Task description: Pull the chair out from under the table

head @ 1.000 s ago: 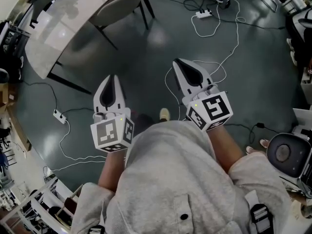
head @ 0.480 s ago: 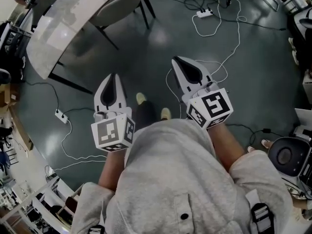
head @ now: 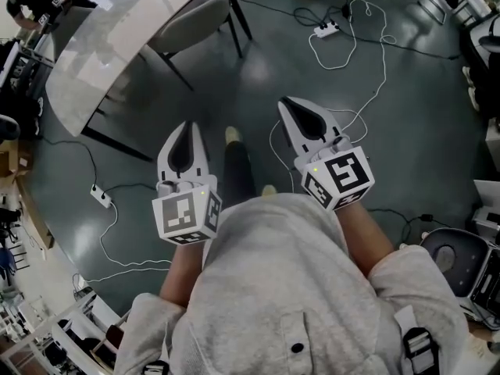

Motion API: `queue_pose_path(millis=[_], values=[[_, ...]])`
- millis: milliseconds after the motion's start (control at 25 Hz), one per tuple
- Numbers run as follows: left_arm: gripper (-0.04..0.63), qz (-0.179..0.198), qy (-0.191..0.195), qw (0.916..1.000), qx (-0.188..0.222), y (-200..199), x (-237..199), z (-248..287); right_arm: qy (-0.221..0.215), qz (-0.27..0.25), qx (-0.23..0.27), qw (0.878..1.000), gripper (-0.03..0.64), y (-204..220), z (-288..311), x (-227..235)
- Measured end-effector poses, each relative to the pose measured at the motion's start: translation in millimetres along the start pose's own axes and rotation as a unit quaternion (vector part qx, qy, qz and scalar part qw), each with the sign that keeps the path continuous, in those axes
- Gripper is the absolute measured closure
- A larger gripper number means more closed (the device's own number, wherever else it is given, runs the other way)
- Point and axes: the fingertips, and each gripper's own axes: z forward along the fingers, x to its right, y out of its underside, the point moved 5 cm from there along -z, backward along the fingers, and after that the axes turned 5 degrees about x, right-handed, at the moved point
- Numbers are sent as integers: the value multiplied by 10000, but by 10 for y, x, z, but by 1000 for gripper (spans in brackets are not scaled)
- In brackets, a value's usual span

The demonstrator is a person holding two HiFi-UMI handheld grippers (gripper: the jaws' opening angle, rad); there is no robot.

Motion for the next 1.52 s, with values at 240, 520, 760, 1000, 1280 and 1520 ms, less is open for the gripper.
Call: queue_pose_path(millis=[240, 520, 760, 1000, 1280, 1520], values=[[578, -92, -19, 10000, 32, -1, -220, 292, -17, -162, -116, 9998, 591, 22, 326, 90], [578, -169, -58, 9997, -150, 108, -471, 758, 32, -182, -266, 9995, 591, 78, 771, 347], [578, -236, -40, 9992, -336, 166, -534, 1159, 55, -76, -453, 9989, 591, 109, 1081, 644], [578, -269, 20, 9984, -490, 100, -751, 1661, 82, -46, -482, 9988, 591, 6, 1603, 925], [578, -285, 50, 9986, -442, -21, -961, 2170, 87, -239, -457, 9986, 591, -200, 2133, 1205], [578, -365, 35, 9981, -502, -75, -1307, 2486, 26, -387, -491, 9980, 591, -300, 2685, 1214]])
